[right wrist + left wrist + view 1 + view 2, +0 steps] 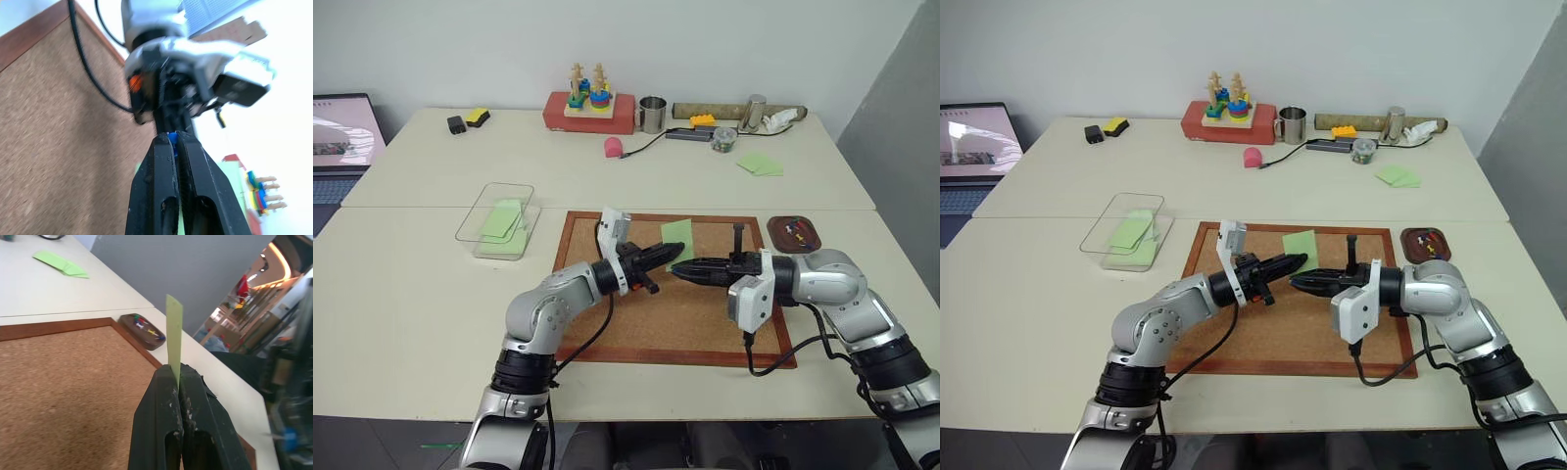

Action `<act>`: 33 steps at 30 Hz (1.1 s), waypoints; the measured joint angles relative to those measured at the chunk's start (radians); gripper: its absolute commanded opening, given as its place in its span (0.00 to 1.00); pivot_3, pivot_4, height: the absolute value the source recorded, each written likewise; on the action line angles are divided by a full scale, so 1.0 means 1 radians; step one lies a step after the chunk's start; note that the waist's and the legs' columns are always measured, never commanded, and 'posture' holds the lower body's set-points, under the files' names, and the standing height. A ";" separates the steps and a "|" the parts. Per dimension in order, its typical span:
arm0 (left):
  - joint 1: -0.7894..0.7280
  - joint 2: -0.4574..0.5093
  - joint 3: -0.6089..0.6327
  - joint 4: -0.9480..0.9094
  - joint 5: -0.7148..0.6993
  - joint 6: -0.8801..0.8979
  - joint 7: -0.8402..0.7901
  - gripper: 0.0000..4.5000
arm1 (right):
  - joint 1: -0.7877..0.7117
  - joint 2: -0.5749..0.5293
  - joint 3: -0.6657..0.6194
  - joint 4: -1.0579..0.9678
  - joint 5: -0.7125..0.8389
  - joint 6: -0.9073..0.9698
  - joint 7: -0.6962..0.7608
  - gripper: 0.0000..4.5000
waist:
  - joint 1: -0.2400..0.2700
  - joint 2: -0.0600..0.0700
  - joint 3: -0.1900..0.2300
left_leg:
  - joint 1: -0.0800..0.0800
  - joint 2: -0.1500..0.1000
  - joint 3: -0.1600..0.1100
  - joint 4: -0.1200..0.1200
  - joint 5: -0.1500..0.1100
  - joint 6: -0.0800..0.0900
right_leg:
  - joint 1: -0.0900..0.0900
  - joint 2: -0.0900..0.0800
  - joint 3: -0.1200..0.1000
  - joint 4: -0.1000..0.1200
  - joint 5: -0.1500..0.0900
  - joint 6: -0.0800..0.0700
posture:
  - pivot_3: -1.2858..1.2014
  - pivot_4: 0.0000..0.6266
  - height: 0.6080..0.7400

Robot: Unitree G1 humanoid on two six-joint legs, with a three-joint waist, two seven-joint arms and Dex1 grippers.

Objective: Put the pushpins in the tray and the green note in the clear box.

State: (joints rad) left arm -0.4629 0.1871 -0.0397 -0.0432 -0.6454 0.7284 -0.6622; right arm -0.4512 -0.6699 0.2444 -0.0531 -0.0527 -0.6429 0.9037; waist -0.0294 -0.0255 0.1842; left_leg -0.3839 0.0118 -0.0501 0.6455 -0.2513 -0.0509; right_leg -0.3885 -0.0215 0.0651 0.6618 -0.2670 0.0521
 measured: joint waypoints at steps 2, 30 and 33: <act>0.000 -0.003 0.005 0.019 0.019 -0.019 0.012 0.00 | 0.013 -0.009 -0.017 -0.018 0.019 0.000 -0.007 0.00 | 0.000 0.000 0.000 | 0.000 0.000 0.000 0.000 0.000 0.000 | 0.000 0.000 0.000 0.000 0.000 0.000 | 0.52 0.24 1.00; 0.065 0.074 0.005 -0.238 0.019 -0.037 0.041 0.00 | -0.067 -0.105 -0.259 0.436 0.098 0.952 -0.203 0.11 | -0.003 0.000 0.000 | 0.000 0.000 0.002 0.000 0.000 0.000 | 0.000 0.000 0.002 -0.001 0.000 0.000 | 0.52 0.24 1.00; 0.065 0.075 0.001 -0.240 0.020 -0.038 0.043 0.00 | -0.086 -0.096 -0.255 0.480 0.084 0.952 -0.206 0.26 | -0.003 0.000 0.000 | 0.000 0.000 0.002 0.000 0.000 0.000 | 0.000 0.000 0.002 -0.001 0.000 0.000 | 0.52 0.24 1.00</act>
State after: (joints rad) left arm -0.3980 0.2619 -0.0387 -0.2829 -0.6258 0.6900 -0.6194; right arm -0.5375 -0.7660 -0.0105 0.4272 0.0311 0.3087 0.6976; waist -0.0326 -0.0256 0.1844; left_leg -0.3841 0.0115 -0.0479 0.6453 -0.2514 -0.0506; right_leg -0.3887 -0.0213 0.0670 0.6610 -0.2671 0.0522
